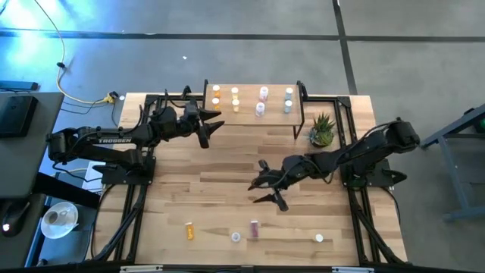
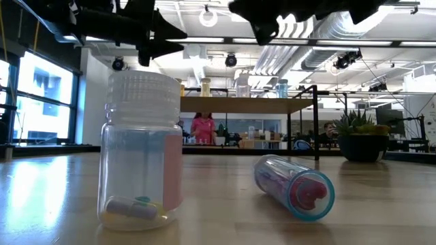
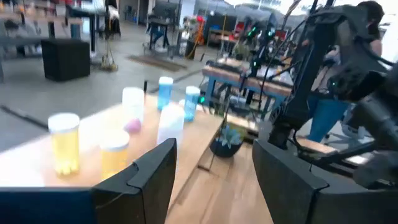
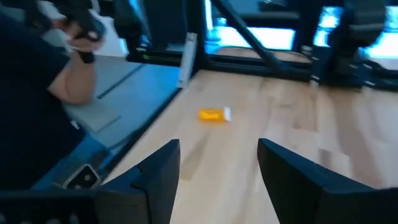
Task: Pick and place medicine bottles onto shelf by color
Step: Put the white pill bottle on the shelf aligned with the other white pill bottles
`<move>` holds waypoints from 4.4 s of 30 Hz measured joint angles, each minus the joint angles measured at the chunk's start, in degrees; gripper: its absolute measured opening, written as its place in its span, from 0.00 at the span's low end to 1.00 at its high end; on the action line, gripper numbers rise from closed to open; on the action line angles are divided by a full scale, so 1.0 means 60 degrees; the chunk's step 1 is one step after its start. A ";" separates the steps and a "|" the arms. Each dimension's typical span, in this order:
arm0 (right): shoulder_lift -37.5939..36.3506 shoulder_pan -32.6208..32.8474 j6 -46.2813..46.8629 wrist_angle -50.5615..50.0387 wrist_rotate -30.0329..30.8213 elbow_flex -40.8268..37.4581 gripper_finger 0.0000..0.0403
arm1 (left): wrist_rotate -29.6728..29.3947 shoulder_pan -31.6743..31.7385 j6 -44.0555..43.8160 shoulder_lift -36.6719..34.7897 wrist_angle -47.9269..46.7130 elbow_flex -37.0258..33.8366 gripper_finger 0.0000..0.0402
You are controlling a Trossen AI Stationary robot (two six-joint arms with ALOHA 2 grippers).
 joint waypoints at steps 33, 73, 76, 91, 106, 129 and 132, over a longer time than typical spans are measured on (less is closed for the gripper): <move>0.4633 0.0885 -0.2193 -0.0942 -0.1663 0.3514 0.51 | -0.1766 -0.2856 -0.0711 0.0044 -0.2147 -0.0007 0.50; 0.6080 0.1348 -0.1661 -0.0471 -0.1856 0.4244 0.51 | -0.2284 -0.3260 -0.0930 0.0044 -0.2267 -0.0007 0.50; 0.6080 0.1348 -0.1668 -0.0470 -0.1857 0.4244 0.48 | -0.2284 -0.3260 -0.0930 0.0044 -0.2263 -0.0007 0.50; 0.6080 0.1238 -0.1676 -0.0566 -0.1864 0.4244 0.33 | -0.2507 -0.3260 -0.0929 0.0044 -0.2252 -0.0007 0.50; 0.4262 0.0862 -0.1895 -0.2050 -0.0654 0.4240 0.31 | -0.2510 -0.3260 -0.0603 0.0044 -0.2249 -0.0007 0.50; 0.0409 -0.0281 -0.3557 -0.4129 0.4256 0.4240 0.30 | -0.2531 -0.3246 -0.0161 0.0044 -0.1637 -0.0004 0.50; 0.0089 -0.0657 -0.3763 -0.4111 0.5136 0.4240 0.30 | -0.2533 -0.3246 0.0067 0.0044 -0.1633 -0.0004 0.50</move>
